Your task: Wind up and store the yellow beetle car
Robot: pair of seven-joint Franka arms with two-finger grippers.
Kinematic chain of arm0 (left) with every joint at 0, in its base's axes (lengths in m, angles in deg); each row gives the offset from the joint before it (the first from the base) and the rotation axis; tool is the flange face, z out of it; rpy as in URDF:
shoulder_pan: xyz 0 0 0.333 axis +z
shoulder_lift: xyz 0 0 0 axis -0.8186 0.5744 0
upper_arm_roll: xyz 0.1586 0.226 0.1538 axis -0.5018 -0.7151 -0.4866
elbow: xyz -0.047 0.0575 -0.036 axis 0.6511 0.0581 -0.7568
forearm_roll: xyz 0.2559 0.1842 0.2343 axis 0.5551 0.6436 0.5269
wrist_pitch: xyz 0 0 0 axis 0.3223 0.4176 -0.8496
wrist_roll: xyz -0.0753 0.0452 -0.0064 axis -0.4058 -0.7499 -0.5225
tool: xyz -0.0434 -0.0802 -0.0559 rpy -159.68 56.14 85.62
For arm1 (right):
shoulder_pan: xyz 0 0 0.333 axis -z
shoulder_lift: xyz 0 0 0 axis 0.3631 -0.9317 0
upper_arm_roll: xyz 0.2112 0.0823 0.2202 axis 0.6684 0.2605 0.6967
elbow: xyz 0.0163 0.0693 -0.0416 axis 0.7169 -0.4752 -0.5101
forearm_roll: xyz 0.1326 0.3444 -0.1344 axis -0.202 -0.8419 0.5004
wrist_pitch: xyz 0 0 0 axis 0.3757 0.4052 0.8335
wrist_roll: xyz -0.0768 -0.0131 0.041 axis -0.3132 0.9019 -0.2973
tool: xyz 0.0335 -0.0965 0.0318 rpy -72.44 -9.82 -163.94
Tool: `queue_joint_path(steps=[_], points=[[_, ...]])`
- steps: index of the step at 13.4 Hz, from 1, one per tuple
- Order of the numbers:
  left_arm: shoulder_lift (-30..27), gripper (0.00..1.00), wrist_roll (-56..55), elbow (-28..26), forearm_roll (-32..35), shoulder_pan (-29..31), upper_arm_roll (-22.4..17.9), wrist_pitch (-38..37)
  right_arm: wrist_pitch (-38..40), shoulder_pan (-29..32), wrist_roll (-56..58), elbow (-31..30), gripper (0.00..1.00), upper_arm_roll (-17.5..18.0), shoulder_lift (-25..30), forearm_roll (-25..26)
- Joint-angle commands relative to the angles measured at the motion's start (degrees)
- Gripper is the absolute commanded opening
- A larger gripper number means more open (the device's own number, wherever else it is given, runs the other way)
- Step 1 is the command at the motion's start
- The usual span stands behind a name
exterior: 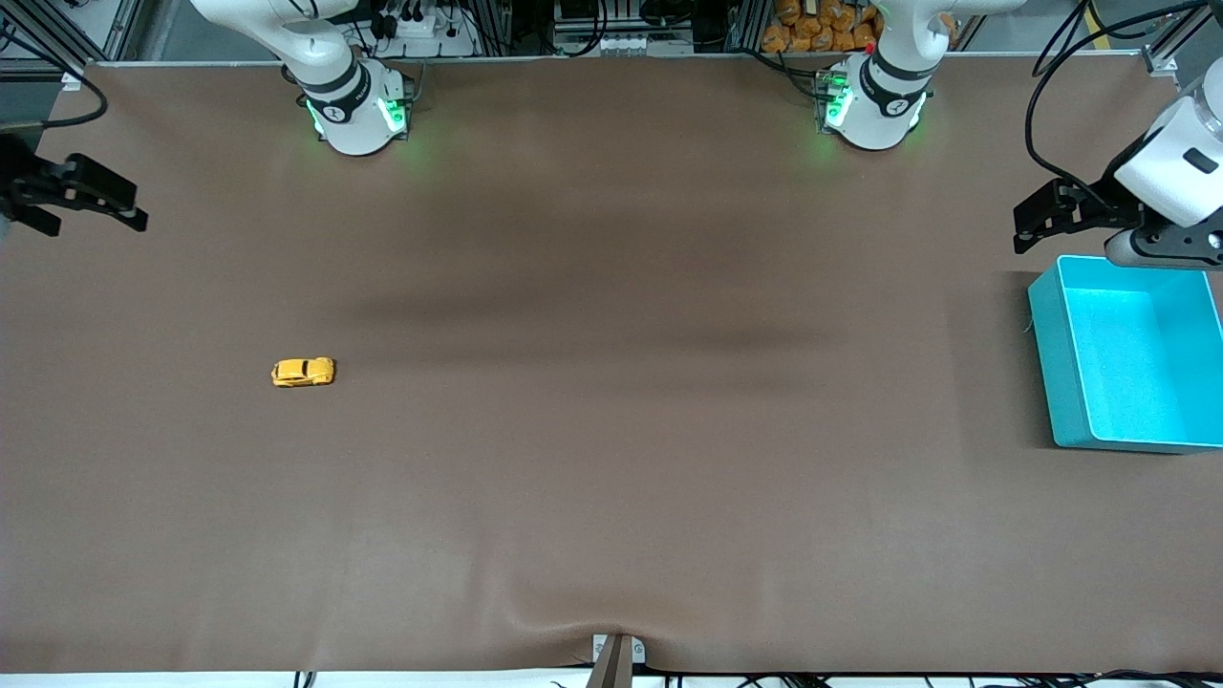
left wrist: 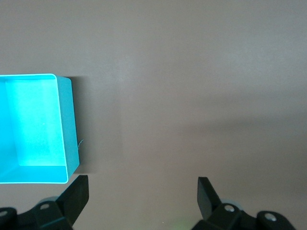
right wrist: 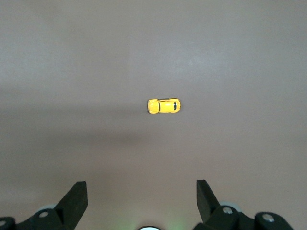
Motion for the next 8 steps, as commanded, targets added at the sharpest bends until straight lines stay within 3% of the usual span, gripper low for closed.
queue_joint_path(steps=[1,8], points=[[-0.88,1.0,0.18,0.05,-1.05,-0.15,-0.07,-1.13,-1.18,1.93,-0.37,-2.28,1.0,1.93,2.03,0.66],[-0.88,1.0,0.27,0.14,-1.49,-0.24,-0.16,-1.13,-1.8,2.63,-0.28,-1.93,1.0,1.76,2.03,-0.14]])
